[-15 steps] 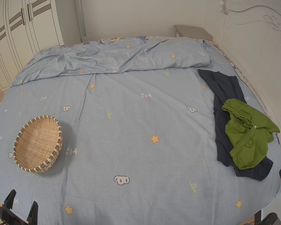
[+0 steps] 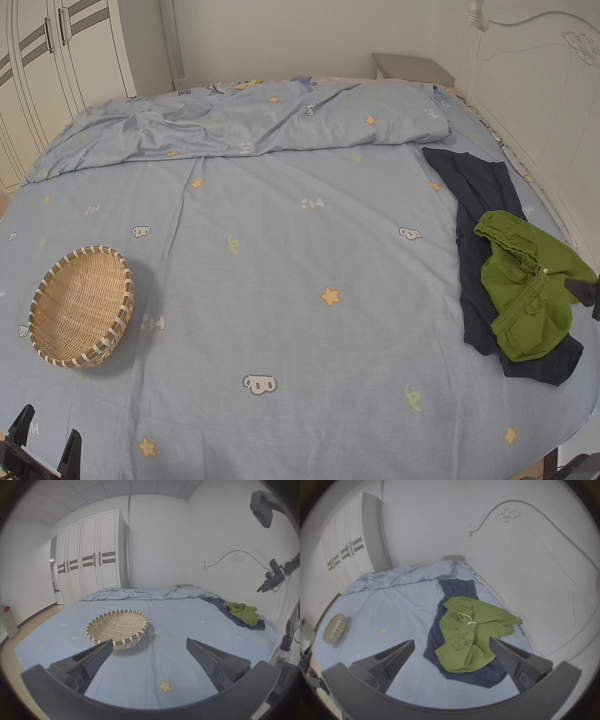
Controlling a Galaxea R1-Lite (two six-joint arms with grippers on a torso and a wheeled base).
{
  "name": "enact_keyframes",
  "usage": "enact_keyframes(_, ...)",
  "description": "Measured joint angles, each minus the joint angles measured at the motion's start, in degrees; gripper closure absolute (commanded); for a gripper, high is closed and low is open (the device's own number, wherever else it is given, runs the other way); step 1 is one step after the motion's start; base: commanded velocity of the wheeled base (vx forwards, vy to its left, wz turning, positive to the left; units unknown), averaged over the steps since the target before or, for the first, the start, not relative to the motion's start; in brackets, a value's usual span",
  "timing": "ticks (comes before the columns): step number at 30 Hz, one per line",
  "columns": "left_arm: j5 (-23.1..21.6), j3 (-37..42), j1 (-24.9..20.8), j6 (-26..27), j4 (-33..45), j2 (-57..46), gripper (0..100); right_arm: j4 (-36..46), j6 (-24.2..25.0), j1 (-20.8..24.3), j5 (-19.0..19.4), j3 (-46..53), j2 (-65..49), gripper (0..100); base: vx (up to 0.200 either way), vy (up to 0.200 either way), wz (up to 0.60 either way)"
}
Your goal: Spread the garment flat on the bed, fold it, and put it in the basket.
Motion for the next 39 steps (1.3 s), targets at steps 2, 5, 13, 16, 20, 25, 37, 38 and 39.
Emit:
enact_keyframes(2,0.0,0.0,0.0,-0.02,0.0,0.0,0,-1.4,-0.45,-0.95,-1.9,-2.28,6.01,0,0.0,0.0,0.0)
enact_keyframes(5,0.0,0.0,0.0,0.0,0.0,0.0,0,-3.4,-1.05,-2.13,-4.56,-5.4,14.17,0,0.0,0.0,0.0)
enact_keyframes(13,0.0,0.0,0.0,0.0,0.0,0.0,0,-6.62,-2.45,-4.97,-11.26,-17.25,36.58,0,0.0,0.0,0.0)
enact_keyframes(16,0.02,0.0,0.0,0.0,0.0,0.0,0,-6.99,-2.67,-5.85,-13.06,-21.88,42.73,0,0.0,0.0,0.0)
enact_keyframes(20,0.0,0.0,0.0,0.0,0.0,0.0,0,-6.96,-2.78,-6.55,-13.79,-24.92,47.02,0,0.0,0.0,0.0)
enact_keyframes(25,0.0,0.0,0.02,0.0,0.0,0.0,0,-6.99,-2.71,-6.81,-13.81,-25.54,49.34,0,0.0,0.0,0.0)
enact_keyframes(37,0.02,0.0,0.0,0.0,0.0,0.0,0,-7.09,-2.54,-5.91,-13.79,-24.38,50.12,100,0.0,0.0,0.0)
enact_keyframes(38,0.0,0.0,0.0,0.0,0.0,0.0,0,-7.09,-2.56,-5.9,-13.79,-24.2,50.09,100,0.0,0.0,0.0)
enact_keyframes(39,0.0,0.0,0.0,0.0,0.0,0.0,0,-7.07,-2.54,-5.9,-13.74,-24.05,50.09,100,0.0,0.0,0.0)
